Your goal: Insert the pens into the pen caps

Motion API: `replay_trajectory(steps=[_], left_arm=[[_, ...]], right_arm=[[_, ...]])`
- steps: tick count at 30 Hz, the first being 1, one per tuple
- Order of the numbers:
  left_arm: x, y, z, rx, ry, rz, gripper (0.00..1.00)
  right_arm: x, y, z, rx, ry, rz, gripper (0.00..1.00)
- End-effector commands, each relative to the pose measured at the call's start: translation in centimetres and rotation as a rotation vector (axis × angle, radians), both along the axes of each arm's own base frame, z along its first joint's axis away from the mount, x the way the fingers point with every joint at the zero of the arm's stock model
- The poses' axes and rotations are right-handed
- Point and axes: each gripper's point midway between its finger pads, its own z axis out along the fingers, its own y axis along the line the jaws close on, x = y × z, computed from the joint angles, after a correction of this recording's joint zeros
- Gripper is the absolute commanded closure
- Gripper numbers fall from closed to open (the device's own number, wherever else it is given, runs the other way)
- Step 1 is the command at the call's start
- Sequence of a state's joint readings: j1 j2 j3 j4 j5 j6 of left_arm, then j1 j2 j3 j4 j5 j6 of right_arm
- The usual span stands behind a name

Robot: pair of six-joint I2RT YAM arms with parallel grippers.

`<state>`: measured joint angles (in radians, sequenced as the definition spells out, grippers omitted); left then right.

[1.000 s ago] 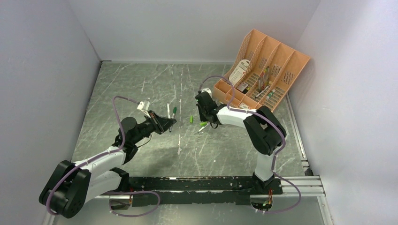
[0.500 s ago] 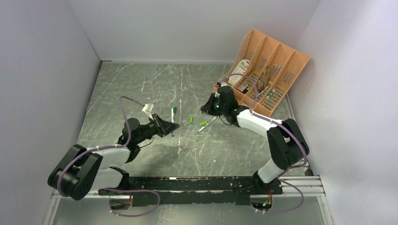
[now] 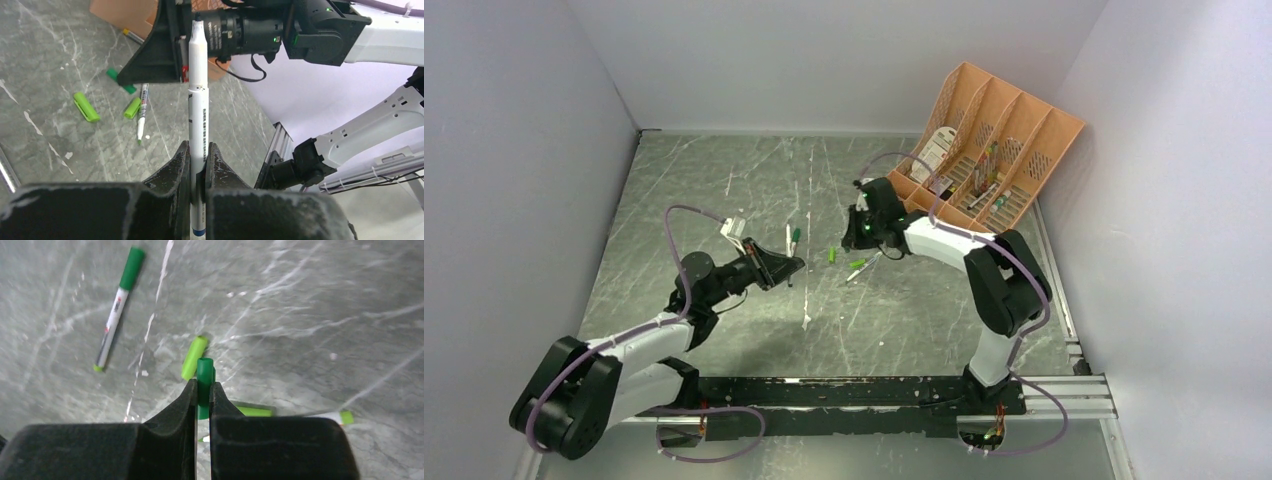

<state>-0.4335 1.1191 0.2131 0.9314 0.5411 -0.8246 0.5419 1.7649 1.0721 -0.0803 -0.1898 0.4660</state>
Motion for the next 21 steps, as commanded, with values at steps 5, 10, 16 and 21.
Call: replay_trajectory(steps=[5,10,16,21], left_arm=[[0.7,0.8,0.3,0.061,-0.027,0.047,0.93],[0.9,0.6,0.4,0.072,-0.023,0.043,0.93],[1.1,0.6,-0.1,0.085,-0.012,0.045,0.93],[1.1,0.3,-0.2,0.079,0.002,0.029,0.93]], right_arm=[[-6.7,3.0,-2.4,-0.373,-0.061,0.319,1.0],[-9.8,3.0,-4.1,-0.431,-0.05,0.395,1.0],[-11.0,3.4,-4.2,-0.422,-0.051,0.403,0.7],[-10.9,3.5,-2.1,-0.397,-0.068,0.35,0.51]])
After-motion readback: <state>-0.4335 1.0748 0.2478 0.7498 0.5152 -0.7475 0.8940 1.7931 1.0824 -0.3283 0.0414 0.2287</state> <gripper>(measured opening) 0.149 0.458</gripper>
